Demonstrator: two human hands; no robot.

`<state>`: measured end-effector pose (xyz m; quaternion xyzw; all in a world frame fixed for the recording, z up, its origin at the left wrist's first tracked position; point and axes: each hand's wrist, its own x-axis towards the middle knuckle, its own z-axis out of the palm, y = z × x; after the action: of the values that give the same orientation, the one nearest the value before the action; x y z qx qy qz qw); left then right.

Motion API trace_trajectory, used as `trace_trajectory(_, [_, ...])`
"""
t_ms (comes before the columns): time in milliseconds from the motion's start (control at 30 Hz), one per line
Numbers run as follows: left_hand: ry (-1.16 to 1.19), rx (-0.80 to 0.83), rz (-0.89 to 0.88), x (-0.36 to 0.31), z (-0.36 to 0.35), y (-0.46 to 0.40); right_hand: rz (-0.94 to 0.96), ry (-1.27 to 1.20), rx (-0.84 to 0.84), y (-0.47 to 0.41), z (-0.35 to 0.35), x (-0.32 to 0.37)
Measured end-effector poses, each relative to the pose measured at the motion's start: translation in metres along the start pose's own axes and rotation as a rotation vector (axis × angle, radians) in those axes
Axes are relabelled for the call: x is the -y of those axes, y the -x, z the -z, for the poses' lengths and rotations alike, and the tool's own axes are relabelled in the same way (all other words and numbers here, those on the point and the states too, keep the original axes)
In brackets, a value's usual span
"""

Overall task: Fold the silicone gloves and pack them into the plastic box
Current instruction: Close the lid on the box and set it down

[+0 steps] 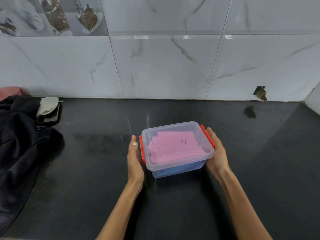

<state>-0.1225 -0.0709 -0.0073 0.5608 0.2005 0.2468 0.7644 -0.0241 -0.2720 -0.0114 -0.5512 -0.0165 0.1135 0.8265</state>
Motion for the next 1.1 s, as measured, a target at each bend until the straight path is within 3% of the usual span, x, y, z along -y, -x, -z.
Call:
trace_trajectory(67, [-0.007, 0.081, 0.039, 0.010, -0.007, 0.007, 0.044, 0.078, 0.021, -0.001, 0.003, -0.007])
trace_trajectory(167, [-0.055, 0.068, 0.133, 0.021, -0.009, 0.014, 0.065, 0.076, 0.029, 0.002, 0.005, -0.017])
trace_trajectory(367, [-0.072, 0.104, 0.142, 0.022, 0.000, 0.004, 0.005, 0.040, -0.010, 0.007, 0.002, -0.025])
trace_trajectory(533, [-0.036, 0.119, 0.152, 0.020, 0.011, -0.012, -0.063, 0.137, 0.080, 0.015, 0.001, -0.030])
trace_trajectory(1100, [0.078, 0.076, 0.166, 0.031, 0.002, -0.017, -0.032, 0.181, 0.121, 0.013, 0.007, -0.031])
